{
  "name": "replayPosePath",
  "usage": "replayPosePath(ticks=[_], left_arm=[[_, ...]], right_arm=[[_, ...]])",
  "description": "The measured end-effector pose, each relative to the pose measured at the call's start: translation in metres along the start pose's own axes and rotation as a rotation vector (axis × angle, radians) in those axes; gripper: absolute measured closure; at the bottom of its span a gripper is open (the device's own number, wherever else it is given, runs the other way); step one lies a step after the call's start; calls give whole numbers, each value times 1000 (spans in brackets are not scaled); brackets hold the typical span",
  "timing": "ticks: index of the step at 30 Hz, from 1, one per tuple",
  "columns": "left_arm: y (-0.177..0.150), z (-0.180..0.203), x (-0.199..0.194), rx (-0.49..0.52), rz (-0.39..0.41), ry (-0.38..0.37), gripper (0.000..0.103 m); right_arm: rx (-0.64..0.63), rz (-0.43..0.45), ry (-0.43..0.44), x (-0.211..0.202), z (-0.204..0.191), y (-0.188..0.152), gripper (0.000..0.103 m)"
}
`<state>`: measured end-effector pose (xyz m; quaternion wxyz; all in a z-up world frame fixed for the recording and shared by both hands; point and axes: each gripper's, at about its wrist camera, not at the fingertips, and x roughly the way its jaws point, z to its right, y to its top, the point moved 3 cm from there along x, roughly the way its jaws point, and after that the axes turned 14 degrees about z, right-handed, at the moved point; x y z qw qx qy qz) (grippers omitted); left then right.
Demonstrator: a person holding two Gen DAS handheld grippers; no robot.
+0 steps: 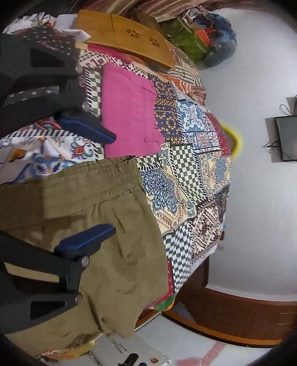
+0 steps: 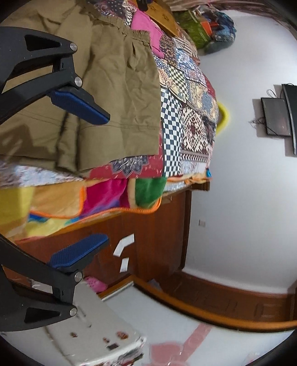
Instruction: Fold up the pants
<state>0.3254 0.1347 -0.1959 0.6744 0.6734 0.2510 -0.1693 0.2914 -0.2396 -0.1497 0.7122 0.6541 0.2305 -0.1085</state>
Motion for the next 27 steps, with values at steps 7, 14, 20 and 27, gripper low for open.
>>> replayPosePath(ticks=[7,14,20,27], left_arm=[[-2,-12,53,-8,-68,-21,52],[-11,-14,92,-38,-141,-88,70],[-17,-13,111,-34,-187,-107,70],[-15,-12,122,-34,-187,-135,70]], right_arm=[[19,-90,103,65,-2,13,34],[-54,-195,173,131,-20,21,52],[-80,-315,239,169,-33,10,52],[-53,-368,348,177,-41,8,68]])
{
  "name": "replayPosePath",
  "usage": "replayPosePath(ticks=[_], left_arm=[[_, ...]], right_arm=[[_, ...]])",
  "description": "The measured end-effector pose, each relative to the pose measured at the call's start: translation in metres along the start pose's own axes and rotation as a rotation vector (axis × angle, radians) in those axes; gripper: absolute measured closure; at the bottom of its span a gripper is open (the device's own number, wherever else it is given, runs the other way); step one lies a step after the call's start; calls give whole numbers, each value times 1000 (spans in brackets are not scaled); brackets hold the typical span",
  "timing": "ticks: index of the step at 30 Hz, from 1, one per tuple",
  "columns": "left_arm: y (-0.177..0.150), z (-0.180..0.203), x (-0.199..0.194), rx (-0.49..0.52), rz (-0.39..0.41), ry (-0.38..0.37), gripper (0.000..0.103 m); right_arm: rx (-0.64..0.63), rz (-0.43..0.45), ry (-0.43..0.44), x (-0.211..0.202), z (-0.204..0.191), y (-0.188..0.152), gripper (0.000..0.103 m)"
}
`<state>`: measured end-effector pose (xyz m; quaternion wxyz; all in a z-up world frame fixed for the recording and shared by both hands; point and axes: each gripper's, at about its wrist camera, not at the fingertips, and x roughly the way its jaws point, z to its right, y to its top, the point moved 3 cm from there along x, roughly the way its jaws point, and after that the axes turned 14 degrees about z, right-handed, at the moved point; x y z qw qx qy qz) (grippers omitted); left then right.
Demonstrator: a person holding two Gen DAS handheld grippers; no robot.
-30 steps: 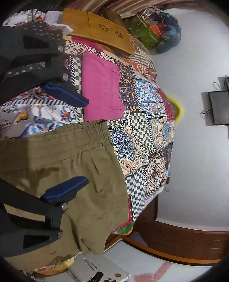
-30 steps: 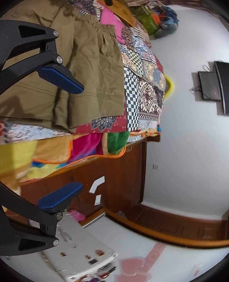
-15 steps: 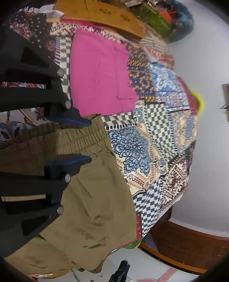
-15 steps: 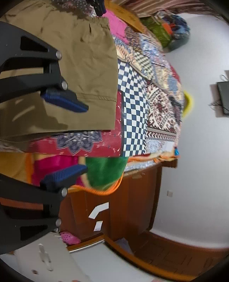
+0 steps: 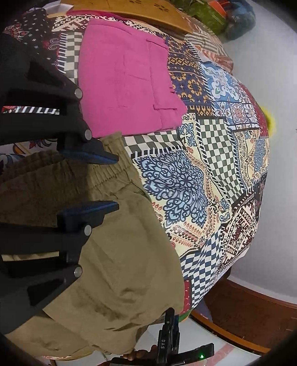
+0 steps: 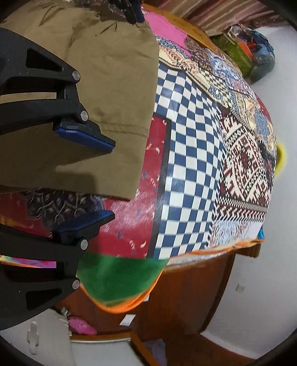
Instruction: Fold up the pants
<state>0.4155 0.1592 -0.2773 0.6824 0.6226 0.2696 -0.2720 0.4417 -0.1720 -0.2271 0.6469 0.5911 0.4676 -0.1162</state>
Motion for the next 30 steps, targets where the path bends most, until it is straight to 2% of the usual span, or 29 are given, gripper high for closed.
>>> replayPosePath(ticks=[2,3,4,9,11,14,15,16,26,29,30], left_arm=[[2,-1,1,-18,12,-10,74],[4,-2,0,-31,20,-19,86],[4,-2,0,-47,21,-36,94],[3,-9,-9,-65,22,-32,97],[1,-16,-14,-79,19,-15,93],[-4,-25,-19,-77,9,8,65],[-5,-27,-20,-79,7,19,50],[-5,-27,-21,-78,14,29,45],[-5,-19,12,-139,-58,-48,45],[-2,-21,13,-161,-36,-72,57],[-1,-21,12,-166,-28,-79,69]], right_arm=[[-22,0,-35,5,-2,8,76],[-40,8,-56,4,-5,8,86],[-50,12,-57,3,-7,9,90],[-82,64,-79,-6,-16,17,93],[-88,79,-83,-10,-18,19,93],[-75,96,-90,-13,-16,22,93],[-69,102,-89,-15,-15,21,93],[-65,106,-90,-16,-16,20,93],[-64,131,-109,-25,-16,13,93],[-85,144,-128,-25,-18,14,93],[-90,149,-135,-24,-18,15,93]])
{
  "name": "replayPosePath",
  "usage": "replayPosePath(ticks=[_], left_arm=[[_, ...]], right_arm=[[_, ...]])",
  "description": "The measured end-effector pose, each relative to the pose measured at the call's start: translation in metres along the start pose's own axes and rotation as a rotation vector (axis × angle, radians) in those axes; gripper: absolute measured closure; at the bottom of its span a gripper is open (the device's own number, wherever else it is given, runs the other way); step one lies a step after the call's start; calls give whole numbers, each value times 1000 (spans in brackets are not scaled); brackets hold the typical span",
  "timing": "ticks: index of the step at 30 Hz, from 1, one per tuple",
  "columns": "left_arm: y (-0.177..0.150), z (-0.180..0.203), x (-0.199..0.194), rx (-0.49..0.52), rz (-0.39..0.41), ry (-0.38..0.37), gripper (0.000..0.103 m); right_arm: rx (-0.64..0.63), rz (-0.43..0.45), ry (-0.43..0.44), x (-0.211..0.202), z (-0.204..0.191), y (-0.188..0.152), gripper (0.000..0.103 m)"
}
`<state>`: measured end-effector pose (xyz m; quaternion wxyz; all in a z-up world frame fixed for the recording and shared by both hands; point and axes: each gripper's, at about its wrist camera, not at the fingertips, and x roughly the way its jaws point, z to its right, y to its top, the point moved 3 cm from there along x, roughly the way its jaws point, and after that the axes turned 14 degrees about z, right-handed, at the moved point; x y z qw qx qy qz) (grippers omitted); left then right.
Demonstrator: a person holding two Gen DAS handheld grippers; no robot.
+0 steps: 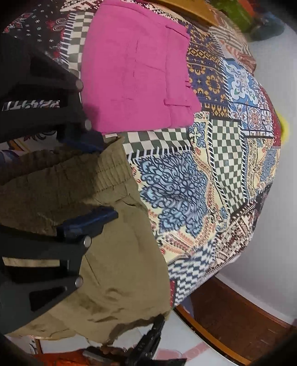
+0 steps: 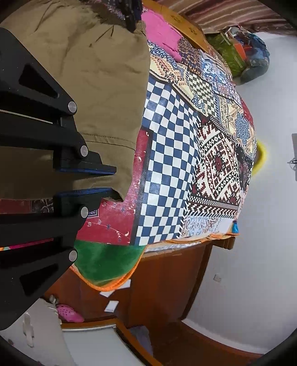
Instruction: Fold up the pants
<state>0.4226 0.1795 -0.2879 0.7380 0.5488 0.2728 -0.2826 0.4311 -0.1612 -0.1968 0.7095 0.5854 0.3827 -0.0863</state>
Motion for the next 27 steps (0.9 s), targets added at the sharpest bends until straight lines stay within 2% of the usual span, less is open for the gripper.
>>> replayPosePath(ticks=[1,2,4,9,16,20,23,25,27], left_arm=[[2,-1,-4,-2,15,2,85],[5,-2,-7,-7,24,-4,92],[9,-3,-14,-28,47,-33,96],[17,-8,-36,-19,102,10,98],[30,-38,-57,-84,165,63,98],[32,-52,-57,-90,169,101,98],[30,-57,-50,-77,148,129,97],[27,-57,-45,-59,124,150,95],[24,-54,-46,-30,118,159,91]], right_arm=[[0,4,-3,0,-1,0,93],[2,10,-4,0,-1,3,94],[1,23,-4,1,-3,9,94],[-21,73,-8,3,-15,38,94],[-51,112,-8,23,-41,72,94],[-43,98,-12,43,-54,83,94],[-71,37,-42,58,-60,84,93],[-77,21,-65,54,-57,83,83],[-65,45,-56,38,-48,81,73]])
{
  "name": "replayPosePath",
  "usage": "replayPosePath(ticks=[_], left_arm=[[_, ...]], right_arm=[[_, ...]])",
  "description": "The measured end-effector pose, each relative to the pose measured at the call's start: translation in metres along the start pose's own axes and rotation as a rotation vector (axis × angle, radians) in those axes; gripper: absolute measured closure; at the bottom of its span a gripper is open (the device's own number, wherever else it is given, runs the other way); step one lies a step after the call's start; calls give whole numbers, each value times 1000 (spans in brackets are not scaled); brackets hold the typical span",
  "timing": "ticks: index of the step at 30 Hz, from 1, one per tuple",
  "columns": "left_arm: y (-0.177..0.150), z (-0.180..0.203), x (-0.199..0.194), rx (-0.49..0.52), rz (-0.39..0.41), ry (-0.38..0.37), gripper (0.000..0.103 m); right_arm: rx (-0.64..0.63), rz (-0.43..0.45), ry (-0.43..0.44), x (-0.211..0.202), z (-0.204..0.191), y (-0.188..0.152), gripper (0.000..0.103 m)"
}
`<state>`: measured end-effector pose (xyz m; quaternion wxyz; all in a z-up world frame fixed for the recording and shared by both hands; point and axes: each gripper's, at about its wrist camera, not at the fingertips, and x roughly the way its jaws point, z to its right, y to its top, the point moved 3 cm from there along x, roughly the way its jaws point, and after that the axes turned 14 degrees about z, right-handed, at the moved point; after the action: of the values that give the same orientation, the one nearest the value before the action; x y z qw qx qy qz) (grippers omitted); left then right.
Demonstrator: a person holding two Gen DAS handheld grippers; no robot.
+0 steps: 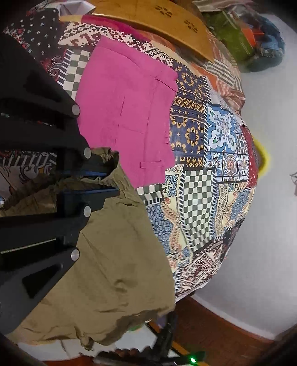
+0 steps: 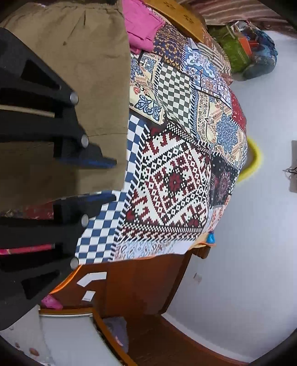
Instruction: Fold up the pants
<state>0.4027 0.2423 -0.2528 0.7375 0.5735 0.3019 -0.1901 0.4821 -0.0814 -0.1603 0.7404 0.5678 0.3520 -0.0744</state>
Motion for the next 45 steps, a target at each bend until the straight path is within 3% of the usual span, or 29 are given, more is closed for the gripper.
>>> replayPosePath(ticks=[2,4,8,10,14,18,22,25,32,37,41,45], left_arm=[[-2,3,-5,37,0,28,79],[-1,5,-16,46,23,43,59],[0,14,-44,49,56,18,54],[-3,22,-59,68,65,17,47],[-23,45,-84,104,43,-24,43],[-61,67,-97,145,-25,-69,35],[-102,80,-100,205,-98,-60,34],[-124,75,-98,175,-145,-44,34],[-139,61,-111,84,-146,-60,30],[-134,60,-125,94,-146,-50,31],[-117,56,-142,135,-99,-15,30],[-87,43,-146,111,-32,18,19]], right_arm=[[20,16,2,-16,11,-1,66],[42,26,-1,-39,24,-7,65],[87,26,1,-85,44,-34,65],[113,20,13,-106,52,-53,64],[172,-5,13,-133,55,-97,60],[177,-76,35,-132,38,-138,56],[139,-150,13,-110,25,-165,56],[165,-153,-21,-94,37,-165,56],[172,-155,-85,-73,55,-150,51],[169,-124,-88,-107,55,-142,51],[124,-60,-104,-146,57,-131,49],[112,4,-95,-164,60,-112,37]])
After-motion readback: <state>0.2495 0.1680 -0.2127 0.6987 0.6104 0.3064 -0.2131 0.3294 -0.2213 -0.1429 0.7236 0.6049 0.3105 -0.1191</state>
